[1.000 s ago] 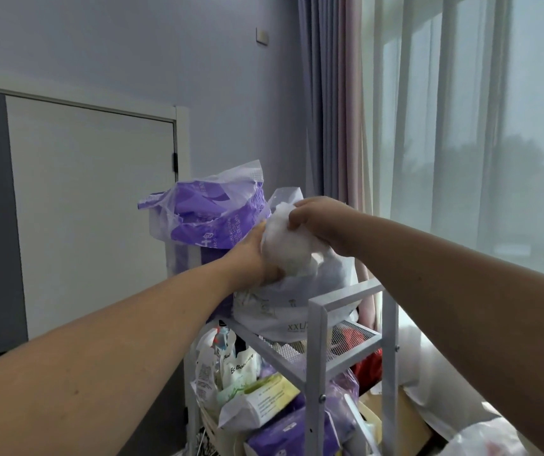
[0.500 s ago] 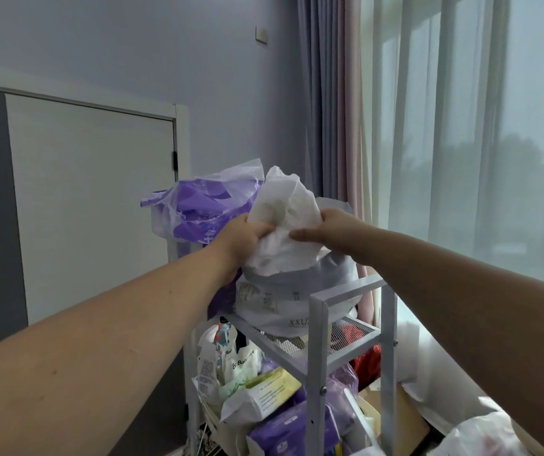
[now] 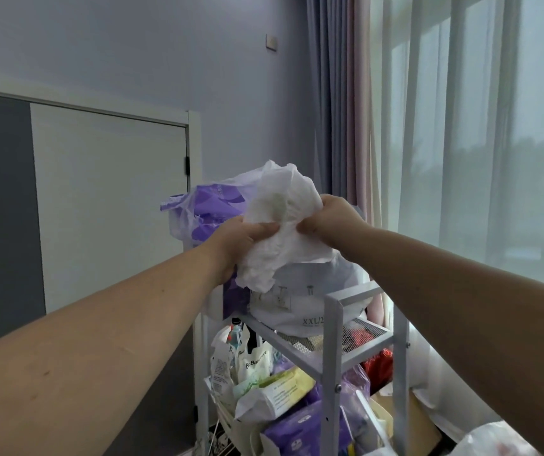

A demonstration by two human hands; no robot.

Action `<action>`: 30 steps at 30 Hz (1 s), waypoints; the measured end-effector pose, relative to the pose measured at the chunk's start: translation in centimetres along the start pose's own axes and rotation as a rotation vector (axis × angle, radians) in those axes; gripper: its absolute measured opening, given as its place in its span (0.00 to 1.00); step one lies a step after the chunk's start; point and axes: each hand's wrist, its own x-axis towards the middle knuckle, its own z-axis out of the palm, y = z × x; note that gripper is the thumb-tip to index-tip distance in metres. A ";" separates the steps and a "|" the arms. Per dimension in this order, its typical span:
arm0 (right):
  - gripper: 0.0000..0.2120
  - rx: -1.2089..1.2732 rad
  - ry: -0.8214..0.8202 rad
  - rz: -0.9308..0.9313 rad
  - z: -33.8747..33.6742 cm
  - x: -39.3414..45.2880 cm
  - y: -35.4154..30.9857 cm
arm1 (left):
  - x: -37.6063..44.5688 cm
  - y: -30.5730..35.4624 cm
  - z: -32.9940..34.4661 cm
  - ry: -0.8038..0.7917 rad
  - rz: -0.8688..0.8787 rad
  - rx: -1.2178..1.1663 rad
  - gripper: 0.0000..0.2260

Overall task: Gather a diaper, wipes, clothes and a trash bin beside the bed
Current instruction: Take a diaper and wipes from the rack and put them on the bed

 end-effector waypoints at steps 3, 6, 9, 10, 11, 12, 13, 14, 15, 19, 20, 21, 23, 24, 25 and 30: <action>0.09 -0.107 0.066 -0.100 0.4 0.1 -0.5 | 0.0 0.0 -0.2 0.097 0.055 -0.023 0.17; 0.09 -0.246 0.131 -0.170 0.9 0.0 -0.8 | -0.3 0.3 -0.7 0.174 0.099 -0.036 0.21; 0.07 -0.367 0.172 -0.171 1.2 -0.3 -1.0 | -0.7 0.4 -1.8 0.245 0.142 0.004 0.20; 0.06 -0.397 0.186 -0.174 1.3 -0.4 -1.1 | -0.8 0.3 -2.3 0.270 0.144 0.028 0.22; 0.05 -0.415 0.202 -0.182 1.4 -0.5 -1.3 | -0.9 0.3 -2.7 0.300 0.140 0.047 0.24; 0.04 -0.422 0.217 -0.194 1.6 -0.6 -1.5 | -1.0 0.2 -3.1 0.341 0.138 0.069 0.26; 0.03 -0.421 0.234 -0.206 1.7 -0.8 -1.8 | -1.1 0.2 -3.6 0.398 0.139 0.109 0.28; 0.02 -0.412 0.251 -0.213 2.0 -1.0 -2.1 | -1.3 0.1 -4.0 0.464 0.143 0.172 0.31; 0.03 -0.390 0.267 -0.216 2.3 -1.2 -2.3 | -1.5 0.0 -4.4 0.531 0.148 0.243 0.33; 0.07 -0.257 0.275 -0.241 3.9 -2.4 -4.2 | -3.3 -0.4 -5.8 0.625 0.142 0.398 0.42; 0.06 -0.254 0.269 -0.270 4.2 -2.7 -4.7 | -3.8 -0.5 -6.0 0.621 0.143 0.429 0.44; 0.05 -0.269 0.262 -0.308 4.6 -3.0 -5.3 | -4.5 -0.5 -6.3 0.627 0.158 0.472 0.47; 0.03 -0.334 0.248 -0.395 5.8 -3.6 -6.7 | -5.9 -0.5 -7.6 0.679 0.242 0.655 0.53; 0.02 -0.377 0.249 -0.443 6.3 -3.9 -7.4 | -6.5 -0.4 -8.2 0.709 0.324 0.782 0.55; 0.02 -0.418 0.255 -0.492 6.9 -4.3 -8.1 | -7.1 -0.3 -8.9 0.726 0.423 0.909 0.55; 0.07 -0.524 0.271 -0.649 9.6 -6.2 -10.4 | -9.3 0.5 -11.2 0.600 0.743 1.090 0.38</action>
